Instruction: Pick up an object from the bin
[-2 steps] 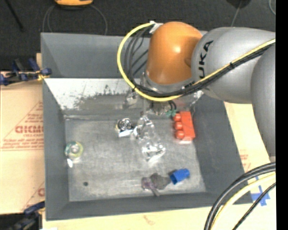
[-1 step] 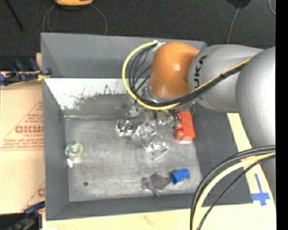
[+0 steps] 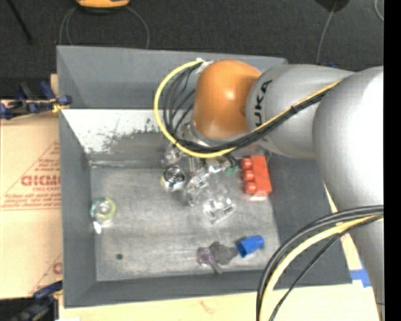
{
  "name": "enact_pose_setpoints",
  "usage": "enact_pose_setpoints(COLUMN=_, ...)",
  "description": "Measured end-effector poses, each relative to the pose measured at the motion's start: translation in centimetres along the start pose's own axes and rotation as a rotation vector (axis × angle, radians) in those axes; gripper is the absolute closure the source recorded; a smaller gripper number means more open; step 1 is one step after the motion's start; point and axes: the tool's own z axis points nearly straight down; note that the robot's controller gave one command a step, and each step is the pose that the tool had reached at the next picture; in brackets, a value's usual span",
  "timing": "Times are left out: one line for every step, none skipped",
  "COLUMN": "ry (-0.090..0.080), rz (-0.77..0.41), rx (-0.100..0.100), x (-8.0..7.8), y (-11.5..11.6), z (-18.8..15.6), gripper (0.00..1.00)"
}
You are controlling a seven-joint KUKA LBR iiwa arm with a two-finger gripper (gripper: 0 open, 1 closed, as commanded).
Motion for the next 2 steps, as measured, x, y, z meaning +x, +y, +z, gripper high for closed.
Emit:
enact_pose_setpoints(ry=-0.001, rz=0.004, rx=-0.003, x=0.0, y=0.0, z=0.0, gripper=1.00)
enact_pose_setpoints(ry=-0.002, rz=-0.044, rx=0.002, x=1.8, y=-0.1, z=-15.5, gripper=1.00)
